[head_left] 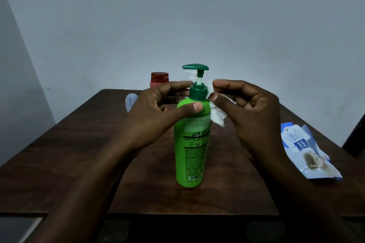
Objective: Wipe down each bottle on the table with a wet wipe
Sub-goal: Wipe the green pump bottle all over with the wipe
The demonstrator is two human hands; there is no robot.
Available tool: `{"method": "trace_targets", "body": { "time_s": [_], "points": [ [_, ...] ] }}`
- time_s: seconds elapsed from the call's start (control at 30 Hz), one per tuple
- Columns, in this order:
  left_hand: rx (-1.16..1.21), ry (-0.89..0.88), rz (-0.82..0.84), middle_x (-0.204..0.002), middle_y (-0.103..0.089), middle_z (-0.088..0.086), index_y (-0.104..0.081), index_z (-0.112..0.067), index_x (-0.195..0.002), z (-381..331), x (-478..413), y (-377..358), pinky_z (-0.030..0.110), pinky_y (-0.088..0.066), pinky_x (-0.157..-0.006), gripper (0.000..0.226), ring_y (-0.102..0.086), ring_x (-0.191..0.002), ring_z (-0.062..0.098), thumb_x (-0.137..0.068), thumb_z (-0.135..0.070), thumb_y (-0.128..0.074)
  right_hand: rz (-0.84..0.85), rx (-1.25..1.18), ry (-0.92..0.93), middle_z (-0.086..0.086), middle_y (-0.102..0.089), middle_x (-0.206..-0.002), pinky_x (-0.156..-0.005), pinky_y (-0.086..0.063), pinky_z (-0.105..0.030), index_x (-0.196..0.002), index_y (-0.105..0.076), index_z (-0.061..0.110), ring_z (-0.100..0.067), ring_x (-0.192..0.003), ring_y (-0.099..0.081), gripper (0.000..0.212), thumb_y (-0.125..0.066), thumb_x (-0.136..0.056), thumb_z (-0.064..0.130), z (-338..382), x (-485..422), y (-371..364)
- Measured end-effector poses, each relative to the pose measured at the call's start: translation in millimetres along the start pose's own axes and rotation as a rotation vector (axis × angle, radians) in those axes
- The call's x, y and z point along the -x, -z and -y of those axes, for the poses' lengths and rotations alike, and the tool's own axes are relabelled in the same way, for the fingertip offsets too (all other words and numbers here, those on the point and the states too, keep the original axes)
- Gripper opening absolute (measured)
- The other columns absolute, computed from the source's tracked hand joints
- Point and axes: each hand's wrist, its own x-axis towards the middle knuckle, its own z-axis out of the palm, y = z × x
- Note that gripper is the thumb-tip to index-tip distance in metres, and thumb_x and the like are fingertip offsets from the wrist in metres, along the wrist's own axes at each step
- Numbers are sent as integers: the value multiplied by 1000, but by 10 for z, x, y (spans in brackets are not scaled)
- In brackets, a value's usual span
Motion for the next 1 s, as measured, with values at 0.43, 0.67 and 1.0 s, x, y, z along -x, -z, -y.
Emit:
{"method": "trace_targets", "body": {
  "time_s": [0.43, 0.67, 1.0],
  "points": [
    [13, -48, -130, -87, -78, -9, -76, -26, -91, 136, 28, -197, 10, -51, -72, 23, -72, -87, 5, -71, -24, -88, 46, 429, 461, 5, -74, -98, -88, -54, -38, -101, -78, 13, -16, -102, -67, 19, -73, -86, 2, 28, -9, -59],
    [-11, -71, -91, -91, -78, -8, -77, -27, -92, 163, 23, -168, 23, -55, -82, 26, -73, -90, 9, -70, -30, -89, -40, 60, 10, -7, -75, -86, -72, -59, -25, -87, -65, 6, -16, -77, -74, 24, -86, -75, 11, 176, -91, -156],
    [-4, -70, -50, -88, -78, -5, -77, -27, -88, 146, 20, -133, 32, -58, -83, 21, -74, -88, 13, -71, -26, -89, 327, -90, -261, -9, -77, -106, -86, -58, -26, -118, -70, 3, -19, -101, -73, 27, -66, -92, 11, 187, -167, -121]
  ]
}}
